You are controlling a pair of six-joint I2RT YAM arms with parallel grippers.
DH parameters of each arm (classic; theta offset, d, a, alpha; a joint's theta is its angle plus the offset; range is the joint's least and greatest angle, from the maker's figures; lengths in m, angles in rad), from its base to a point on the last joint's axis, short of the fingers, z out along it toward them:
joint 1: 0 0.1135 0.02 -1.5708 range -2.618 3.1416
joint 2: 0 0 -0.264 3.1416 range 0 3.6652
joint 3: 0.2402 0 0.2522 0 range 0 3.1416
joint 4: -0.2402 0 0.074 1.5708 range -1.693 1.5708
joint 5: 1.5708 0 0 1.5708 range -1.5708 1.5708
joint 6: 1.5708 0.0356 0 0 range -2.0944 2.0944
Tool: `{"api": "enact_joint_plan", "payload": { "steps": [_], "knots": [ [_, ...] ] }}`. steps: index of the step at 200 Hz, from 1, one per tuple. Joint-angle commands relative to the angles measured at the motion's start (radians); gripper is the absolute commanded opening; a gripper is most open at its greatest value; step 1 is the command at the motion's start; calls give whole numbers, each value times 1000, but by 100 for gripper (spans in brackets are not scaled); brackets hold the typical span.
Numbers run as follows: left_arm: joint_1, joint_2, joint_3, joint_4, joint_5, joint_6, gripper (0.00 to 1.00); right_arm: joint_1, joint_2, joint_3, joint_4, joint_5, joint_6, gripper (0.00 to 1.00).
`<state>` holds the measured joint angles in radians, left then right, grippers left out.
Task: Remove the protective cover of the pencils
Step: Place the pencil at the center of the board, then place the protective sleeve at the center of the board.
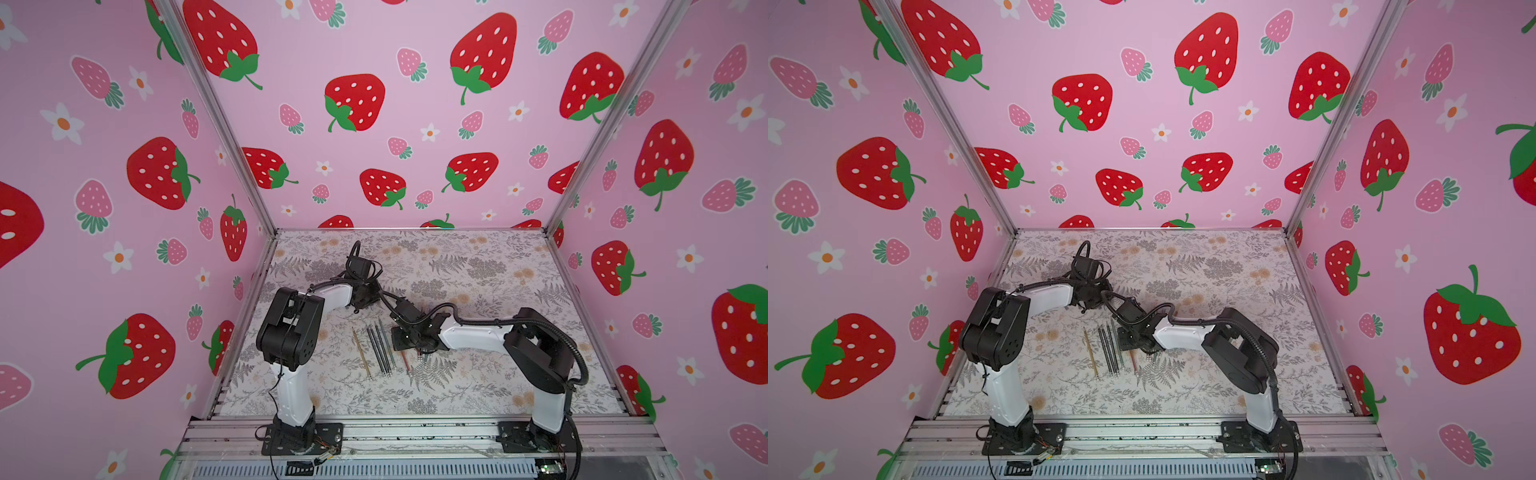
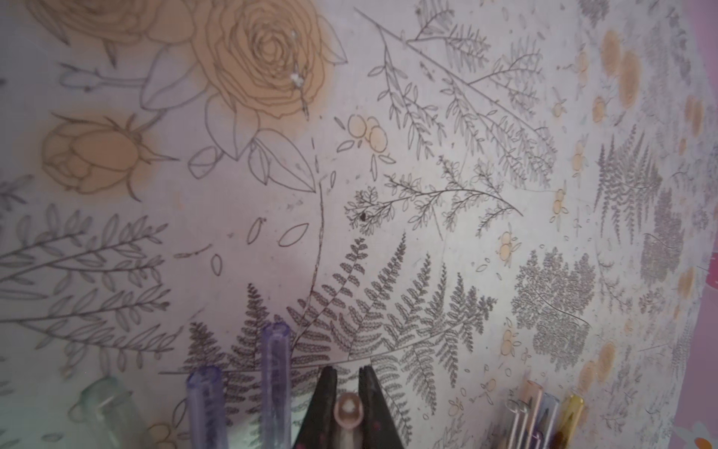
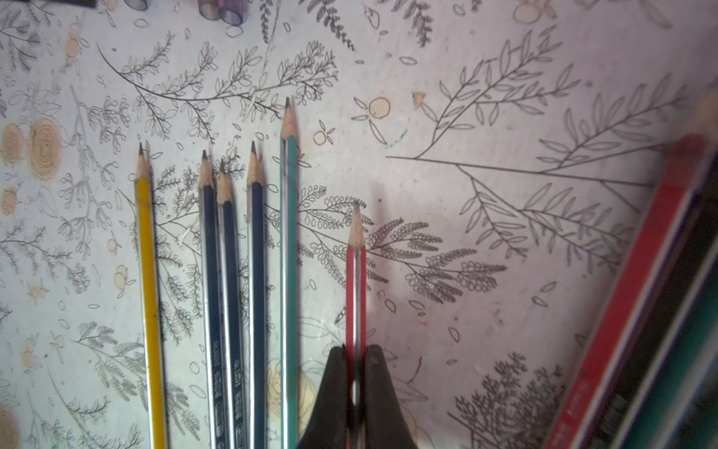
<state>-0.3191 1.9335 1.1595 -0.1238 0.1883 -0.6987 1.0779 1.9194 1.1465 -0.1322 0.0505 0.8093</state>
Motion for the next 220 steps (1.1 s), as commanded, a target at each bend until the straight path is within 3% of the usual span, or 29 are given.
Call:
{"api": "enact_joint_plan", "payload": {
  "steps": [1,21,51,127,142,186,220],
  "knots": [
    [-4,19,48,-46,-30,19,0,2,25,25,-29,-5,22,0],
    [-3,28,49,-47,-33,18,0,1,26,26,-32,-5,18,0],
    [-3,28,52,-54,-39,17,0,1,17,26,-36,-2,11,14],
    [-5,9,48,-76,-76,23,4,1,-91,31,-95,31,-34,29],
    [-5,9,48,-77,-75,25,10,1,-132,23,-116,55,-42,32],
    [-6,7,55,-79,-68,25,16,-5,-214,-18,-205,161,-1,35],
    [-5,5,54,-81,-66,24,18,-26,-186,-30,-227,149,29,32]
  ]
}}
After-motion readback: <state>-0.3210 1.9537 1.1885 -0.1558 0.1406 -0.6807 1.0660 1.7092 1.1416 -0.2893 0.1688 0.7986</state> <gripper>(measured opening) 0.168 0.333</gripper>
